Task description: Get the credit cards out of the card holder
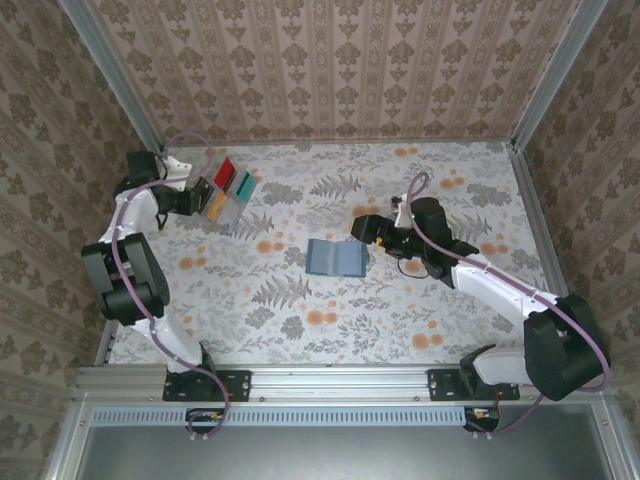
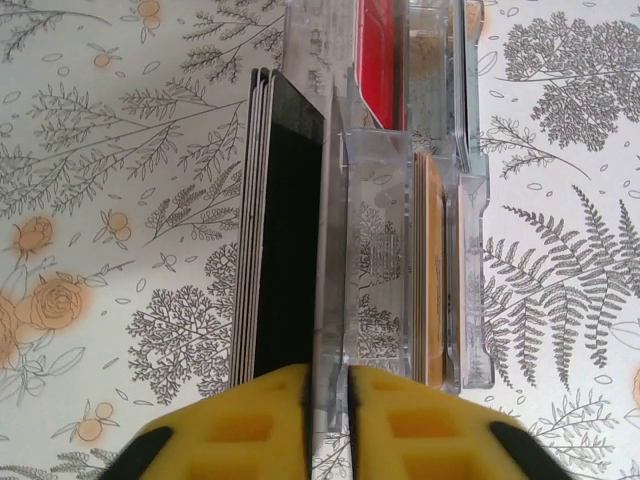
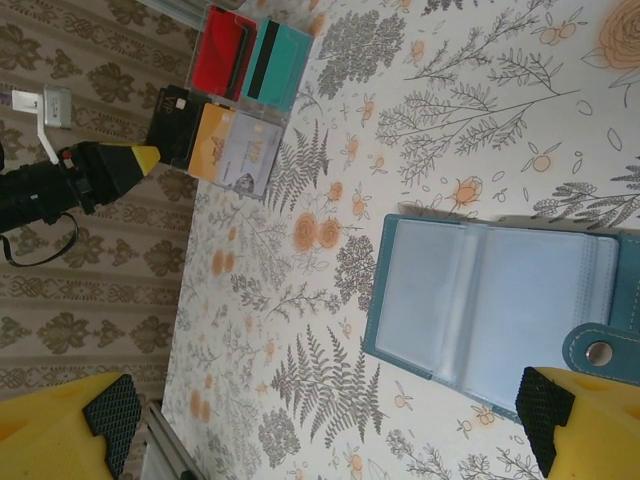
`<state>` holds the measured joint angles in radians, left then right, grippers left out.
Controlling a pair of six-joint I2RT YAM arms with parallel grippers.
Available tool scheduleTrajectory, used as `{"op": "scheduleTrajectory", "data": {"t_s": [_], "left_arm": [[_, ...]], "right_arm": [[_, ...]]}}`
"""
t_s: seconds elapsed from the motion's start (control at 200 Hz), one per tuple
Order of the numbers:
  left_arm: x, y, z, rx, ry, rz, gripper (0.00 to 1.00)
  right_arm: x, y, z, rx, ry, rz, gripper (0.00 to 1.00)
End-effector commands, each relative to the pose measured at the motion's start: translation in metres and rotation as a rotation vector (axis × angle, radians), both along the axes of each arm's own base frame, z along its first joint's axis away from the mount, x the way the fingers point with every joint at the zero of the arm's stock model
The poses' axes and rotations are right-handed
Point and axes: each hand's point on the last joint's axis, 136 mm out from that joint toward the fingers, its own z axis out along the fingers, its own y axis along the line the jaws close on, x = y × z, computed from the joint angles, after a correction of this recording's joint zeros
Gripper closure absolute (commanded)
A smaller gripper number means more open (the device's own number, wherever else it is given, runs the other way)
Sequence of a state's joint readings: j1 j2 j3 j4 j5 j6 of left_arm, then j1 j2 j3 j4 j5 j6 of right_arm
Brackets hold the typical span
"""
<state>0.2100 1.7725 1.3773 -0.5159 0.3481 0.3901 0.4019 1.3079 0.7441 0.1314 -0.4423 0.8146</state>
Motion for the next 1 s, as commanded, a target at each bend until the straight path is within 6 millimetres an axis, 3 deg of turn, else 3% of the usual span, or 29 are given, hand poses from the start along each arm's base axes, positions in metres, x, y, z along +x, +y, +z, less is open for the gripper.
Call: {"op": "scheduleTrajectory", "data": {"t_s": [0.0,0.065,0.185,0.335,0.465,0.56,0.755,0.79,0.995], "left_arm": [[0.006,0.001,0.027,0.030,-0.078,-0.006,0.73],[0.007,0.001,0.039,0.031,-0.106,-0.005,0.65],[0.008,0.001,0.059,0.024,-0.144,0.013,0.62],[0.009,-0.003,0.098,-0.040,-0.222,0.081,0.46],[0.004,-0.015,0.131,-0.088,-0.259,0.145,0.36],[-0.006,-0.035,0.143,-0.097,-0.249,0.160,0.33],[-0.038,-0.087,0.133,-0.112,-0.158,0.180,0.32],[-0.044,-0.097,0.129,-0.115,-0.138,0.183,0.32],[-0.084,-0.160,0.084,-0.239,0.037,0.180,0.37]], "right_arm": [[-0.001,0.002,0.010,0.022,-0.028,0.016,0.00],[-0.002,0.002,0.009,0.022,-0.026,0.017,0.00],[-0.002,0.002,0.007,0.018,-0.020,0.017,0.00],[-0.003,-0.001,0.001,-0.003,-0.003,0.006,0.00],[-0.004,0.000,-0.006,-0.052,0.018,0.002,0.01],[-0.004,0.003,-0.013,-0.104,0.041,0.002,0.02],[-0.008,0.009,-0.027,-0.231,0.102,-0.011,0.08],[-0.007,0.011,-0.039,-0.264,0.138,-0.010,0.11],[-0.012,0.022,-0.069,-0.386,0.247,-0.022,0.32]]}}
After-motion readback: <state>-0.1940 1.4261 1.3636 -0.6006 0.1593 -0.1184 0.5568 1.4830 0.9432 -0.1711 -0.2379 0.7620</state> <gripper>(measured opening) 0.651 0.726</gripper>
